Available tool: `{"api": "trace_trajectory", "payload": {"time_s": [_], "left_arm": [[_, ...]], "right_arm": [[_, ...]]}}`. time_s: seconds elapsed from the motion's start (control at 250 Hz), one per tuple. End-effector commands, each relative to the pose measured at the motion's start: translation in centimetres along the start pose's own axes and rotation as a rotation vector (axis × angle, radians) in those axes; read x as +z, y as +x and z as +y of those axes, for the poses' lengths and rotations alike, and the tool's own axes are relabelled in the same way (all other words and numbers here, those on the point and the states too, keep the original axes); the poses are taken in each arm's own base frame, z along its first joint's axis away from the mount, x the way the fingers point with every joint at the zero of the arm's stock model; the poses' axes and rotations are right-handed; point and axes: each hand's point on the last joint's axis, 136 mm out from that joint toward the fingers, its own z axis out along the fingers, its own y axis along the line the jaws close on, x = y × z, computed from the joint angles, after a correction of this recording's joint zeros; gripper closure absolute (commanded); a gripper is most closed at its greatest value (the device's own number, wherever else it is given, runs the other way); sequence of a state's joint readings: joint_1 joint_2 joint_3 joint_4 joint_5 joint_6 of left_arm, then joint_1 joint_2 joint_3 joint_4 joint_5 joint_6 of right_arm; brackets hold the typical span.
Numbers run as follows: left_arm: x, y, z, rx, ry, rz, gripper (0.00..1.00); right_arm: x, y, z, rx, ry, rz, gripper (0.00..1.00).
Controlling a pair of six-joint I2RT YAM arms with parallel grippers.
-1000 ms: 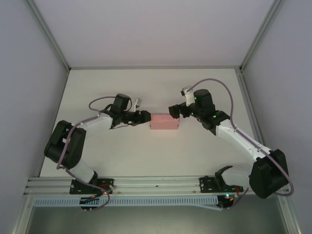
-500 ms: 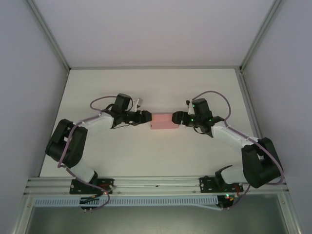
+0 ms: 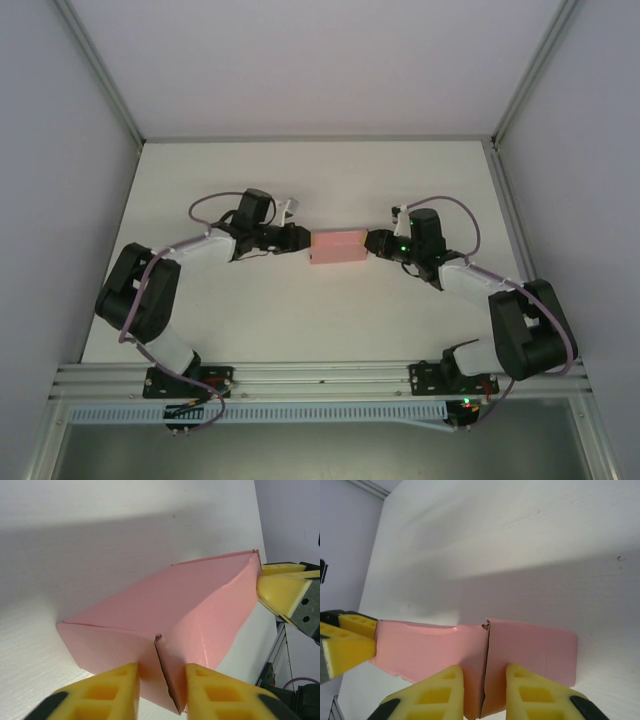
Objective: Assemble paper box
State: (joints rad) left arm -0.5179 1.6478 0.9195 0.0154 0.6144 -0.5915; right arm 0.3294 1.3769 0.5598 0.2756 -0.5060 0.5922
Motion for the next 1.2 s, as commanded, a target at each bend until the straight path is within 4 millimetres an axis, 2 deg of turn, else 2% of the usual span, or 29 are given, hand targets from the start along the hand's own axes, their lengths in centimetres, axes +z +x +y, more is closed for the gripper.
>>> {"api": "trace_trajectory", "payload": {"time_s": [0.0, 0.096, 0.156, 0.339, 0.431, 0.471, 0.503, 0.535, 0.575, 0.627, 0.687, 0.85, 0.934, 1.03, 1.054, 1.078, 1.13, 1.198], "left_arm": [[1.1, 3.8, 6.2, -0.091, -0.212, 0.102, 0.83], [1.1, 3.8, 6.3, -0.093, -0.215, 0.1, 0.93], [1.1, 3.7, 6.4, -0.09, -0.217, 0.099, 1.0], [0.9, 3.6, 6.8, -0.076, -0.253, 0.097, 1.0], [0.6, 3.1, 6.3, -0.064, -0.251, 0.089, 1.0], [0.5, 2.7, 5.8, -0.051, -0.242, 0.081, 0.85], [0.4, 2.4, 5.5, -0.045, -0.235, 0.074, 0.78], [0.4, 2.0, 5.0, -0.035, -0.227, 0.066, 0.72], [0.3, 1.5, 4.6, -0.024, -0.222, 0.058, 0.6], [0.1, 0.6, 3.7, -0.007, -0.209, 0.04, 0.57], [0.0, -0.5, 2.8, 0.012, -0.192, 0.013, 0.49], [-0.7, -3.2, 0.5, 0.048, -0.155, -0.046, 0.32], [-1.3, -4.3, -0.7, 0.076, -0.141, -0.075, 0.26], [-2.2, -5.5, -2.1, 0.107, -0.129, -0.104, 0.13], [-2.5, -5.8, -2.4, 0.113, -0.131, -0.11, 0.08], [-2.8, -6.1, -2.5, 0.12, -0.138, -0.116, 0.01], [-3.7, -6.6, -2.7, 0.133, -0.167, -0.137, 0.0], [-5.3, -7.1, -2.0, 0.143, -0.25, -0.175, 0.0]], "right_arm": [[0.3, 5.6, -4.8, 0.135, 0.131, 0.154, 0.9], [0.3, 5.9, -5.0, 0.157, 0.121, 0.159, 1.0], [0.2, 6.0, -5.1, 0.172, 0.119, 0.158, 1.0], [0.0, 5.5, -4.8, 0.226, 0.066, 0.133, 1.0], [0.0, 4.9, -4.2, 0.218, 0.045, 0.137, 0.99], [0.0, 4.5, -3.9, 0.207, 0.044, 0.142, 0.95], [0.0, 4.0, -3.5, 0.196, 0.038, 0.142, 0.92], [0.0, 3.5, -3.1, 0.19, 0.034, 0.138, 0.85], [0.0, 2.6, -2.6, 0.178, 0.031, 0.127, 0.77], [0.0, 1.2, -1.9, 0.149, 0.03, 0.113, 0.71], [0.1, -0.3, -1.6, 0.135, 0.056, 0.094, 0.67], [0.2, -3.3, 0.8, 0.109, -0.002, 0.053, 0.41], [0.0, -4.5, 2.2, 0.083, -0.034, 0.035, 0.37], [-0.3, -5.2, 3.5, 0.02, -0.07, 0.036, 0.18], [-0.5, -5.4, 3.8, -0.014, -0.077, 0.037, 0.13], [-0.7, -5.6, 4.3, -0.067, -0.086, 0.038, 0.01], [-1.2, -6.0, 5.4, -0.229, -0.11, 0.045, 0.0], [-1.9, -6.0, 6.5, -0.527, -0.102, 0.072, 0.0]]}}
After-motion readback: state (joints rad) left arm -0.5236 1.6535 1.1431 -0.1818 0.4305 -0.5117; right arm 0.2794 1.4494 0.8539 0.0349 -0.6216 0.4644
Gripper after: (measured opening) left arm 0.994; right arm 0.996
